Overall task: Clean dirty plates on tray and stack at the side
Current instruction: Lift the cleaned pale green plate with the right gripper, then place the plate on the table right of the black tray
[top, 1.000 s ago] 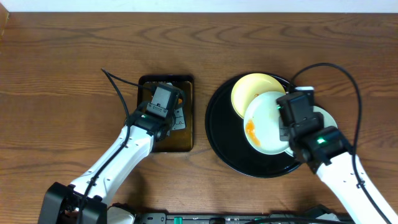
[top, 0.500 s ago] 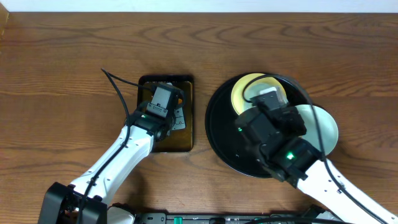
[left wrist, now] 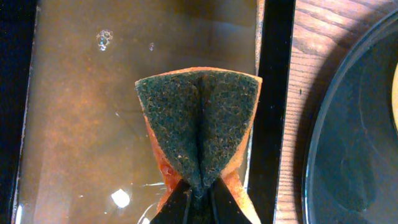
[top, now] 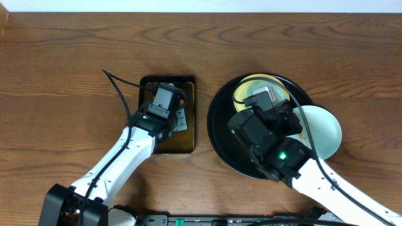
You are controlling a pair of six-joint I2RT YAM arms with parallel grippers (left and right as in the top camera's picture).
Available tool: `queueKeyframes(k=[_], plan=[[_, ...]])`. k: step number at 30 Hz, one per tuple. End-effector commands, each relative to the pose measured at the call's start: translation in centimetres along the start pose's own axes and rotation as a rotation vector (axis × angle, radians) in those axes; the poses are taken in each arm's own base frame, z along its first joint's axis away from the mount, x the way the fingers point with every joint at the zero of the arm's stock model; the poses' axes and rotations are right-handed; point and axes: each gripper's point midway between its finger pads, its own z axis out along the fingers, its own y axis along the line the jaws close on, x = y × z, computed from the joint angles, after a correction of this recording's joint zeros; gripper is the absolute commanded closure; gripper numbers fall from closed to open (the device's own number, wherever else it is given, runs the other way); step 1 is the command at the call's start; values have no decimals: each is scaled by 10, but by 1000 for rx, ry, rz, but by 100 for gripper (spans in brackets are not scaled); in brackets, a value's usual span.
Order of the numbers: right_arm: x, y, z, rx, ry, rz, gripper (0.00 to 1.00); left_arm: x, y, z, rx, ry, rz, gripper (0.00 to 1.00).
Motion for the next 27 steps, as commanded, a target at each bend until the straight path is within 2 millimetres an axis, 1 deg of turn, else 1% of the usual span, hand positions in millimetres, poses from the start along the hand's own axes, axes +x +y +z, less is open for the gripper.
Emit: queueKeyframes(k=[1,3,4,8,9,10,12,14,16,18,21,24,27], plan=[[5,1,16,-89,71,281,99,-4,2,-4,-5,-19,14,92],[14,-1,30,-129,132,388,99,-4,2,-4,-5,-19,14,92],[22,-8,42,-135,178,465,99,-4,2,-4,-5,-19,14,92],[39,-27,69,-143,254,604,99,-4,2,-4,-5,-19,14,92],[43,-34,75,-139,267,636,99,-4,2,-4,-5,-19,14,92],[50,-45,86,-130,286,700,99,-4,2,-4,-5,-19,14,92],[60,-61,98,-120,308,780,99,-4,2,-4,-5,-19,14,92],[76,-82,111,-84,335,878,99,-4,2,-4,-5,-19,14,92],[93,-101,119,-39,364,962,99,-4,2,-4,-5,-19,14,92],[116,-122,125,18,402,1059,99,-4,2,-4,-5,-19,14,92],[150,-149,129,115,452,1186,99,-4,2,-4,-5,-19,14,92],[178,-168,129,193,492,1284,99,-3,2,-4,-6,-17,14,92],[202,-179,130,253,534,1348,99,-3,2,-4,-8,-14,14,92]])
